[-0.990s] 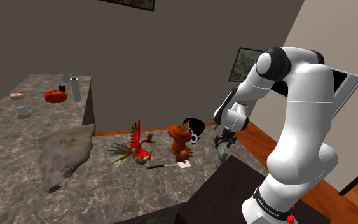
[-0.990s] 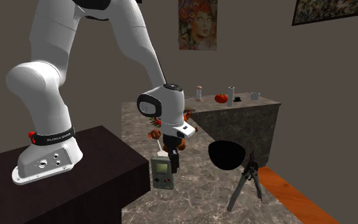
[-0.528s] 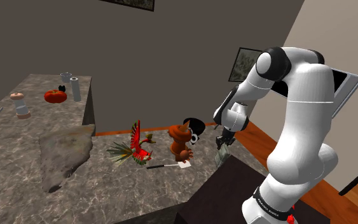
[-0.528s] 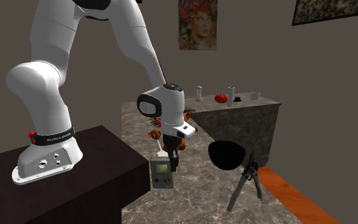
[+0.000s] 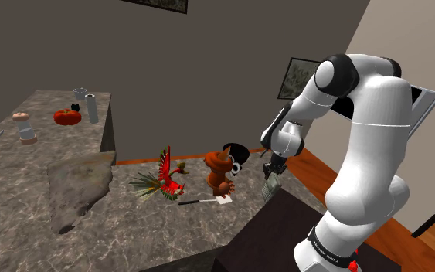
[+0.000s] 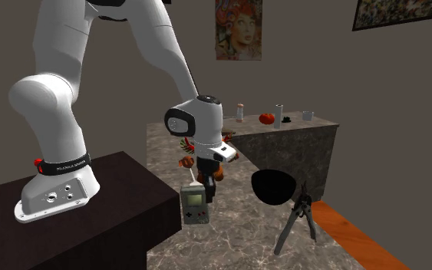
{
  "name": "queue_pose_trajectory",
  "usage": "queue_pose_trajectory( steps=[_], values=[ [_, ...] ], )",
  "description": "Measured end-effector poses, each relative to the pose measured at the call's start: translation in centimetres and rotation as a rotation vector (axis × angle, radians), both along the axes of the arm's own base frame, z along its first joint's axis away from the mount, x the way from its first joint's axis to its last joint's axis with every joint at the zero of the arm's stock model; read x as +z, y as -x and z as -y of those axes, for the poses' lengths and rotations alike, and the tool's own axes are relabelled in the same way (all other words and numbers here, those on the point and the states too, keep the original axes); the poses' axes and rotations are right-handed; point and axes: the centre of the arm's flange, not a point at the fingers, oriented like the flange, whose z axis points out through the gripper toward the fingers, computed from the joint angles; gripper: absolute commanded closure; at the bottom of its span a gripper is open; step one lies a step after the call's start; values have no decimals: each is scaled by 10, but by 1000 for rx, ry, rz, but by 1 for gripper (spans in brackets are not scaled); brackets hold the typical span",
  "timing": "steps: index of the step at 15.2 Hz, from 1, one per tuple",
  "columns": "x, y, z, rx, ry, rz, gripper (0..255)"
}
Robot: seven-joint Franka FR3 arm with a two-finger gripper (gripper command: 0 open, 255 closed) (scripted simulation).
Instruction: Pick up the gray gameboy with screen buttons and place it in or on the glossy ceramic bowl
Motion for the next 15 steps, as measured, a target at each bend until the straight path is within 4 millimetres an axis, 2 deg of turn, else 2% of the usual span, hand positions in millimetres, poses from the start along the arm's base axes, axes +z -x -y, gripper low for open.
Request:
queue_pose_trajectory(
  steps=[15],
  values=[
    [79,0,0,0,0,0,255]
  ],
)
